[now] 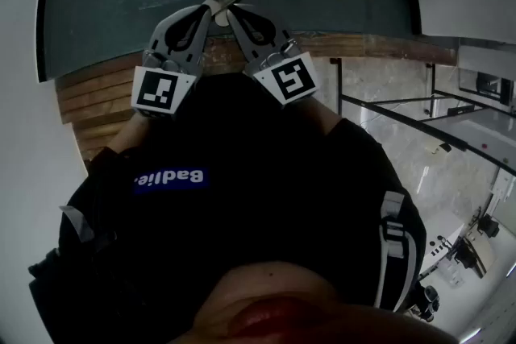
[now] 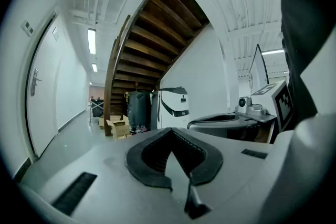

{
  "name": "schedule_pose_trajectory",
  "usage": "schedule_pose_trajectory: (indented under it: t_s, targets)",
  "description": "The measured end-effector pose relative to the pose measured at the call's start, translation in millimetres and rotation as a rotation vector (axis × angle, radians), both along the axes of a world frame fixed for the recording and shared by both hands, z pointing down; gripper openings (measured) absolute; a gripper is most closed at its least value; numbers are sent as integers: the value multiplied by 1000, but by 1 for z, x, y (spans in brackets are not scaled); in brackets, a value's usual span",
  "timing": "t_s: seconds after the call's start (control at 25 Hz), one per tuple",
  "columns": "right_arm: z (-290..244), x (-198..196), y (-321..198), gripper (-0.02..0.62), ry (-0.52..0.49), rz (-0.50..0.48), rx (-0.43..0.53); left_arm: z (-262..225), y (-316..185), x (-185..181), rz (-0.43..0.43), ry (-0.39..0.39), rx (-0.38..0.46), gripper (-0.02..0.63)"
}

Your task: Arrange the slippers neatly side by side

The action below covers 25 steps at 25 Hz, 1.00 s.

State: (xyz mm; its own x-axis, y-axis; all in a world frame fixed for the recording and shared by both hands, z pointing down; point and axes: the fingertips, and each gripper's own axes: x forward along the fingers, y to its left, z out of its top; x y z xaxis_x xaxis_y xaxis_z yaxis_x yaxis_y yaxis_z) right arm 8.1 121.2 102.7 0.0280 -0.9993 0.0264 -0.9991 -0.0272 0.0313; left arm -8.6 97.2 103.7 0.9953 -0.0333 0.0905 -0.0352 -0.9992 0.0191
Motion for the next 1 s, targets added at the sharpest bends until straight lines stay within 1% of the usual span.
schedule_pose_trajectory:
  t_s: [0.56,0.72,0.84,1.0]
  targets:
    - [10,1,0,0,-13,-21,-19,8,0,0,-15,-16,-17,0]
    - [23,3,-9,0,-28,-28,-54,18,-13,-1,-34,-28,-43,0]
    - [39,7,-17,0,-61,-35,-86,26,-26,-3,-59,-35,-65,0]
    - [56,10,-25,0,-79,-67,-111,37,-38,-2,-86,-50,-78,0]
